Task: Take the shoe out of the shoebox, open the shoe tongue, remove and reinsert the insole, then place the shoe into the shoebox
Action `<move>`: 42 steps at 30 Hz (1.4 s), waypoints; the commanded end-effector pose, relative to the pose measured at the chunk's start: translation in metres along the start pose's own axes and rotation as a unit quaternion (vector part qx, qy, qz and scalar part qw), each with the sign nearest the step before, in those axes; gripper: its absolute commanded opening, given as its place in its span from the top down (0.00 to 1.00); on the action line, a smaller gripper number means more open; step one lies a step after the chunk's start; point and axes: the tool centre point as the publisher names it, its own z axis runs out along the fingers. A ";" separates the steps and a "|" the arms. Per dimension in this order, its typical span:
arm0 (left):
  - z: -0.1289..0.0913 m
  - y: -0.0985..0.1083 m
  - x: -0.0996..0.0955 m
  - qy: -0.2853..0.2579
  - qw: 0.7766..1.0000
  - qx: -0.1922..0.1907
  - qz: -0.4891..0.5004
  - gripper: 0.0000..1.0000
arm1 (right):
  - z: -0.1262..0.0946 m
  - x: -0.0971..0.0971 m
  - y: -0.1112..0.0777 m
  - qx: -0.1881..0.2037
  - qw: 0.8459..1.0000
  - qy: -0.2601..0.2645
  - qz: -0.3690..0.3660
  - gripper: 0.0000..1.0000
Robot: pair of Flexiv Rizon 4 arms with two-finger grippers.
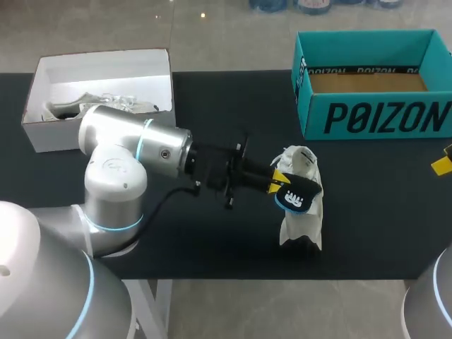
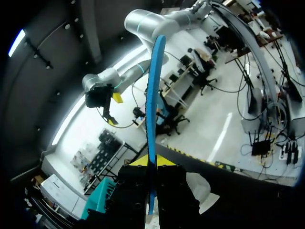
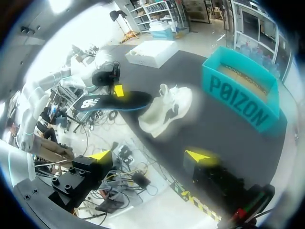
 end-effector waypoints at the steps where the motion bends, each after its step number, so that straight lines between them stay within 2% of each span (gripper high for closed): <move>1: 0.026 0.011 -0.001 0.008 1.000 0.006 -0.002 1.00 | 0.000 -0.001 0.001 0.002 1.000 0.000 0.000 0.00; 12: 0.033 0.030 0.015 0.020 0.999 -0.026 -0.016 1.00 | 0.000 -0.001 0.001 0.002 1.000 0.000 0.000 0.00; 22: 0.035 0.033 0.017 0.023 0.999 -0.029 -0.018 1.00 | 0.000 -0.001 0.001 0.002 1.000 0.000 0.000 0.00; 31: 0.033 0.051 0.022 0.023 0.999 -0.033 -0.022 1.00 | 0.000 -0.001 0.001 0.002 1.000 0.000 0.000 0.00; 42: 0.032 0.059 0.023 0.021 0.999 -0.035 -0.026 1.00 | 0.000 -0.001 0.001 0.002 1.000 0.000 0.000 0.00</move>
